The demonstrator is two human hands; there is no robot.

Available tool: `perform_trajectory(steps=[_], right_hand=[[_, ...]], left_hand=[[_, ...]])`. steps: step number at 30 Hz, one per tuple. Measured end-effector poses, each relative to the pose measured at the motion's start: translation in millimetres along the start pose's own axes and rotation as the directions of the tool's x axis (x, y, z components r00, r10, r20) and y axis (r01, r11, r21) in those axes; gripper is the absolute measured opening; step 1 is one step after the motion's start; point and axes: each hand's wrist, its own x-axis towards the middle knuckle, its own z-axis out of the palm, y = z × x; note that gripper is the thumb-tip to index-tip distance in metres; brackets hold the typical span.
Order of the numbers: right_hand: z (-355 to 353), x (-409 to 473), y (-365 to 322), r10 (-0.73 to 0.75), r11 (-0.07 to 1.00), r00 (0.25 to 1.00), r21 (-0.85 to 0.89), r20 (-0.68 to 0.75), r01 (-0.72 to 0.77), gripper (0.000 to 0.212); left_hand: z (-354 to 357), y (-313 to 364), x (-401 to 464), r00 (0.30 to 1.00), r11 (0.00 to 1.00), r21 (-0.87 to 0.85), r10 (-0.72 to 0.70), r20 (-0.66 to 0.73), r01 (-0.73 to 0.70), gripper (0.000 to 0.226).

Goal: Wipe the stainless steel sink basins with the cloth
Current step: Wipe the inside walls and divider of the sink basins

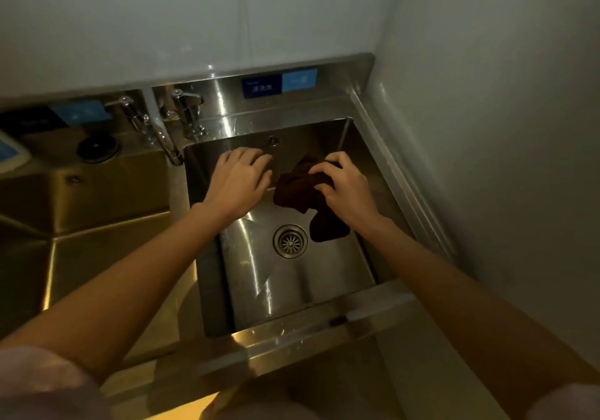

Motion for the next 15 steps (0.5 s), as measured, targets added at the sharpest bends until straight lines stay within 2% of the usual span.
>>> perform_trajectory(steps=[7,11,15], right_hand=[[39,25,38,-0.113,0.993,0.976,0.046,0.186,0.106,0.026],[67,30,50,-0.108,0.992,0.955,0.09,0.276,0.086,0.027],[94,33,54,-0.119,0.989,0.931,0.128,0.346,0.079,0.028]], left_hand=[[39,-14,-25,0.98,0.982,0.059,-0.182,0.078,0.178,0.042],[61,-28,-40,0.959,0.974,0.121,-0.211,0.192,0.19,0.046],[76,-49,-45,0.956,0.977,0.149,-0.187,0.225,0.156,0.046]])
